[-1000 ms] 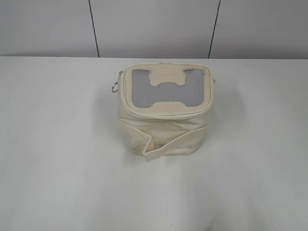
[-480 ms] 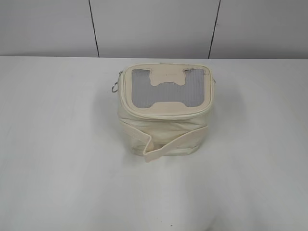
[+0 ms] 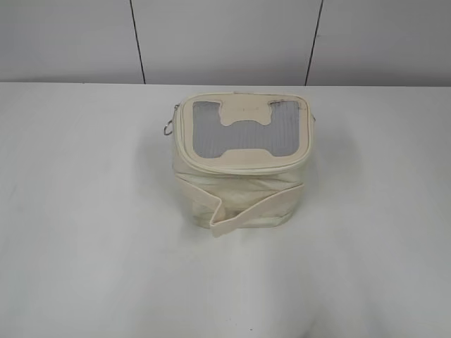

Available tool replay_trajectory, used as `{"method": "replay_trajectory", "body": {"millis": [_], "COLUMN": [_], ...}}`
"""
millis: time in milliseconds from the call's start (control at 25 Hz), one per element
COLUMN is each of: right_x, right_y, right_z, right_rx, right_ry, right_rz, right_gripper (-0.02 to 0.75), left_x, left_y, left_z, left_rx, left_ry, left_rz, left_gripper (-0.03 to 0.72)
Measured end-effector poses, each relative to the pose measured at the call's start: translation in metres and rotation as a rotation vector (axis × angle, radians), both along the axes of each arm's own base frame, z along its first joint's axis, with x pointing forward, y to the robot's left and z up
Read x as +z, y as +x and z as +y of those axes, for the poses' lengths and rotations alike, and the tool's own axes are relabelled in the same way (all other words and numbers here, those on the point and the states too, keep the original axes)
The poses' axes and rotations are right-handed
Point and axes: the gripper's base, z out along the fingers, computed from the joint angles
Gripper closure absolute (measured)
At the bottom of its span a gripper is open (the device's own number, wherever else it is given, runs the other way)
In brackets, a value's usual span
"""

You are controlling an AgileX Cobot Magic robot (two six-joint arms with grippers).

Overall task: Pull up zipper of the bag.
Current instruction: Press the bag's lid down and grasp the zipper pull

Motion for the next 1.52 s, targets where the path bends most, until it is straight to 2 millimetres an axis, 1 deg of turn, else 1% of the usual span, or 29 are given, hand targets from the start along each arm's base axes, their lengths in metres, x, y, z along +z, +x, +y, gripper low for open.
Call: {"method": "replay_trajectory", "body": {"millis": [200,280,360,400,440,480,560,600,720,760,840,880,920,960,1000,1040,1080,1120,1160,1200,1280,1400,1520], "right_x": [0.000,0.001,0.008,0.015,0.023,0.030,0.041,0.047,0.047,0.047,0.042,0.044,0.033,0.027,0.027,0.014,0.007,0.001,0.000,-0.009,-0.012,-0.026,-0.039], "right_y": [0.000,0.000,0.001,0.007,0.018,0.033,0.080,0.103,0.195,0.220,0.280,0.305,0.330,0.355,0.373,0.391,0.408,0.422,0.432,0.441,0.455,0.463,0.458], "right_z": [0.000,0.004,0.008,0.011,0.015,0.020,0.030,0.035,0.054,0.061,0.080,0.091,0.103,0.116,0.126,0.137,0.146,0.154,0.160,0.165,0.176,0.193,0.211], "right_rx": [0.003,0.025,0.064,0.093,0.131,0.180,0.282,0.327,0.477,0.532,0.631,0.685,0.743,0.795,0.850,0.899,0.933,0.969,0.999,1.016,1.026,1.041,1.077], "right_ry": [0.004,0.039,0.084,0.086,0.094,0.087,0.070,0.091,0.114,0.106,0.084,0.072,0.074,0.077,0.080,0.090,0.092,0.085,0.075,0.067,0.053,0.040,0.010], "right_rz": [0.000,-0.001,-0.037,-0.044,-0.032,-0.024,0.045,0.056,0.146,0.147,0.173,0.173,0.215,0.236,0.247,0.297,0.322,0.348,0.365,0.398,0.401,0.419,0.456], "right_gripper": [0.215,0.215,0.221,0.230,0.242,0.253,0.262,0.265,0.266,0.266,0.266,0.266,0.268,0.272,0.277,0.283,0.289,0.294,0.298,0.300,0.302,0.305,0.305], "left_x": [0.000,0.000,0.000,0.000,0.000,0.000,0.000,0.000,0.000,0.000,0.000,0.000,0.000,0.000,0.000,0.000,0.001,0.001,0.001,0.001,0.001,0.001,0.001], "left_y": [0.000,0.000,0.000,0.000,0.000,0.000,0.000,0.000,0.000,0.000,0.000,0.000,0.000,0.001,0.002,0.003,0.004,0.006,0.008,0.009,0.012,0.013,0.013], "left_z": [0.000,0.000,-0.001,-0.001,-0.001,-0.002,-0.003,-0.003,-0.003,-0.003,-0.003,-0.003,-0.003,-0.004,-0.004,-0.004,-0.004,-0.004,-0.004,-0.004,-0.004,-0.004,-0.004], "left_rx": [-0.001,-0.003,-0.005,-0.006,-0.010,-0.019,-0.037,-0.042,-0.048,-0.048,-0.048,-0.049,-0.049,-0.049,-0.049,-0.049,-0.049,-0.048,-0.048,-0.048,-0.048,-0.047,-0.047], "left_ry": [0.000,-0.003,-0.006,-0.007,-0.013,-0.020,-0.031,-0.033,-0.037,-0.037,-0.037,-0.038,-0.038,-0.038,-0.038,-0.038,-0.037,-0.037,-0.037,-0.036,-0.036,-0.036,-0.036], "left_rz": [0.000,0.000,0.000,0.000,0.000,0.001,0.001,0.001,0.002,0.000,0.000,-0.001,0.001,0.005,0.012,0.018,0.026,0.035,0.046,0.056,0.074,0.078,0.078], "left_gripper": [0.456,0.456,0.456,0.456,0.456,0.456,0.456,0.456,0.456,0.456,0.456,0.456,0.456,0.456,0.456,0.455,0.455,0.454,0.454,0.454,0.450,0.448,0.447]}}
